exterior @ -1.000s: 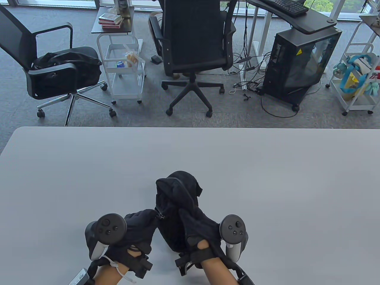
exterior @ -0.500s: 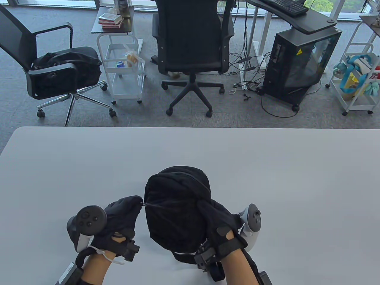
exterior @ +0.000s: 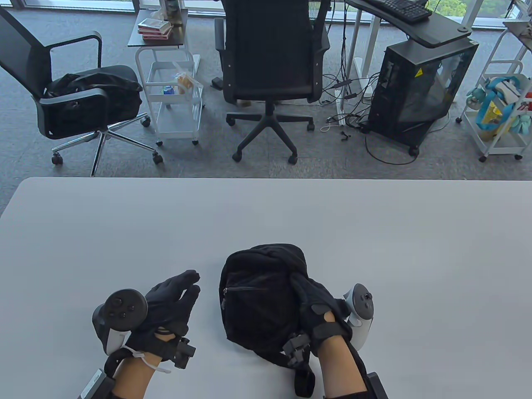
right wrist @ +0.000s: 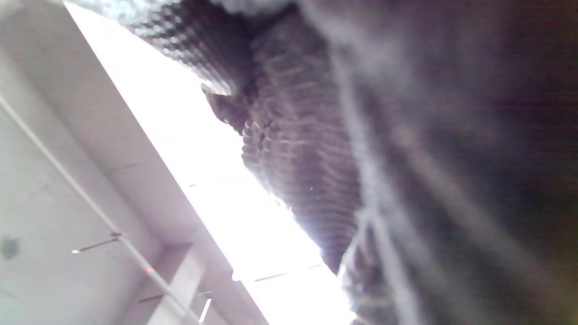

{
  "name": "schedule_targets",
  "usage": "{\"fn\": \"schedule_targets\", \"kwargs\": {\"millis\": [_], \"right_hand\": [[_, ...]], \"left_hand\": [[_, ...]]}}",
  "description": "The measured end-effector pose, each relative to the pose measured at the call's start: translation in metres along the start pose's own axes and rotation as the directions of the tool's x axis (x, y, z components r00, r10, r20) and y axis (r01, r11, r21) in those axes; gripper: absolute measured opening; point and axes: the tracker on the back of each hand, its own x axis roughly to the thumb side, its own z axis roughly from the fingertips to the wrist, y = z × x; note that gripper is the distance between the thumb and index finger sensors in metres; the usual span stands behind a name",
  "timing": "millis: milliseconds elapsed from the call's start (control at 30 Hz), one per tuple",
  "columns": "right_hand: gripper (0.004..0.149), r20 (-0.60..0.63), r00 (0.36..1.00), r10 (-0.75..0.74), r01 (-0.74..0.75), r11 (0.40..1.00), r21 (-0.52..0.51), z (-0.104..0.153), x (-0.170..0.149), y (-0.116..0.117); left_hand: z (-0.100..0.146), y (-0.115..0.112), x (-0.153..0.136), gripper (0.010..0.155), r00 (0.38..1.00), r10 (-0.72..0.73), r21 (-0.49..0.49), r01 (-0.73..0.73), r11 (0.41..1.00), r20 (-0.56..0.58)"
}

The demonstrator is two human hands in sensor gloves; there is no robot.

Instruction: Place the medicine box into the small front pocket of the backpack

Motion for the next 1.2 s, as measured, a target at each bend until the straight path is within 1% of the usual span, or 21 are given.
{"fn": "schedule_targets", "kwargs": {"millis": [100,133,233,300,400,467,567,600,633,667,733,767,800,833,867,900,967,1000,1033,1100,1200], "right_hand": [[0.056,-0.055,0.996,0.069,-0.071,0.997,-0.024,-0.007,-0.012,-0.007],[0.057,-0.076,0.990,0.116,-0.118,0.993,-0.026,-0.009,-0.015,-0.009],[0.066,-0.089,0.964,0.250,-0.257,0.963,-0.077,-0.011,-0.014,-0.010],[0.073,-0.077,0.939,0.336,-0.344,0.931,-0.123,-0.010,-0.011,-0.008],[0.080,-0.050,0.849,0.526,-0.525,0.829,-0.194,-0.007,-0.003,-0.003],[0.085,-0.053,0.736,0.675,-0.667,0.709,-0.228,-0.006,0.002,-0.002],[0.087,-0.042,0.496,0.867,-0.847,0.473,-0.245,-0.001,0.020,0.004],[0.087,-0.032,0.448,0.893,-0.867,0.426,-0.257,0.002,0.027,0.006],[0.086,0.010,0.406,0.914,-0.878,0.393,-0.272,0.008,0.041,0.013],[0.086,0.051,0.389,0.920,-0.874,0.386,-0.294,0.012,0.050,0.018],[0.087,0.176,0.346,0.922,-0.854,0.387,-0.347,0.027,0.075,0.032],[0.089,0.210,0.320,0.924,-0.853,0.377,-0.360,0.033,0.081,0.035],[0.092,0.232,0.270,0.934,-0.865,0.342,-0.368,0.040,0.087,0.041],[0.094,0.224,0.214,0.951,-0.892,0.284,-0.352,0.044,0.088,0.043],[0.095,0.222,0.152,0.963,-0.920,0.220,-0.325,0.047,0.086,0.045],[0.096,0.227,0.061,0.972,-0.942,0.131,-0.309,0.049,0.080,0.045],[0.097,0.228,-0.029,0.973,-0.929,0.058,-0.366,0.049,0.066,0.041],[0.097,0.229,-0.033,0.973,-0.927,0.056,-0.372,0.047,0.060,0.039],[0.097,0.229,0.004,0.973,-0.929,0.089,-0.359,0.046,0.054,0.036],[0.095,0.228,0.117,0.967,-0.928,0.188,-0.323,0.040,0.047,0.032],[0.091,0.201,0.129,0.971,-0.911,0.196,-0.363,0.035,0.041,0.024]], "left_hand": [[0.000,-0.001,0.000,0.054,1.000,0.001,-0.014,-0.002,1.000,-0.009],[0.000,-0.002,0.000,0.054,1.000,-0.001,-0.017,0.001,1.000,-0.012],[-0.001,-0.003,-0.001,0.056,1.000,-0.004,-0.033,0.003,0.999,-0.026],[-0.001,-0.004,-0.002,0.058,0.999,-0.007,-0.042,0.006,0.999,-0.034],[-0.001,-0.004,-0.002,0.062,0.999,-0.014,-0.057,0.011,0.998,-0.050],[-0.002,-0.004,-0.002,0.062,0.998,-0.020,-0.070,0.016,0.997,-0.062],[-0.002,-0.002,-0.002,0.064,0.997,-0.034,-0.064,0.030,0.998,-0.065],[-0.001,-0.001,-0.001,0.065,0.997,-0.038,-0.061,0.034,0.998,-0.066],[-0.001,0.000,0.000,0.066,0.997,-0.043,-0.057,0.039,0.998,-0.063],[-0.001,0.001,0.001,0.067,0.997,-0.046,-0.056,0.043,0.998,-0.061],[0.001,0.003,0.005,0.069,0.996,-0.067,-0.047,0.064,0.997,-0.052],[0.002,0.003,0.007,0.071,0.996,-0.077,-0.046,0.074,0.996,-0.049],[0.002,0.003,0.008,0.072,0.994,-0.094,-0.051,0.091,0.994,-0.047],[0.003,0.003,0.010,0.074,0.993,-0.109,-0.061,0.106,0.993,-0.047],[0.004,0.002,0.011,0.076,0.991,-0.123,-0.066,0.120,0.991,-0.045],[0.004,0.001,0.012,0.078,0.989,-0.139,-0.074,0.136,0.988,-0.040],[0.005,-0.001,0.015,0.080,0.987,-0.161,-0.074,0.159,0.985,-0.027],[0.006,-0.002,0.016,0.080,0.985,-0.169,-0.075,0.167,0.983,-0.020],[0.006,-0.003,0.017,0.081,0.984,-0.176,-0.078,0.174,0.982,-0.010],[0.007,-0.007,0.019,0.082,0.984,-0.177,-0.093,0.176,0.980,0.000],[0.008,-0.013,0.018,0.082,0.987,-0.161,-0.133,0.160,0.978,0.005]]}}
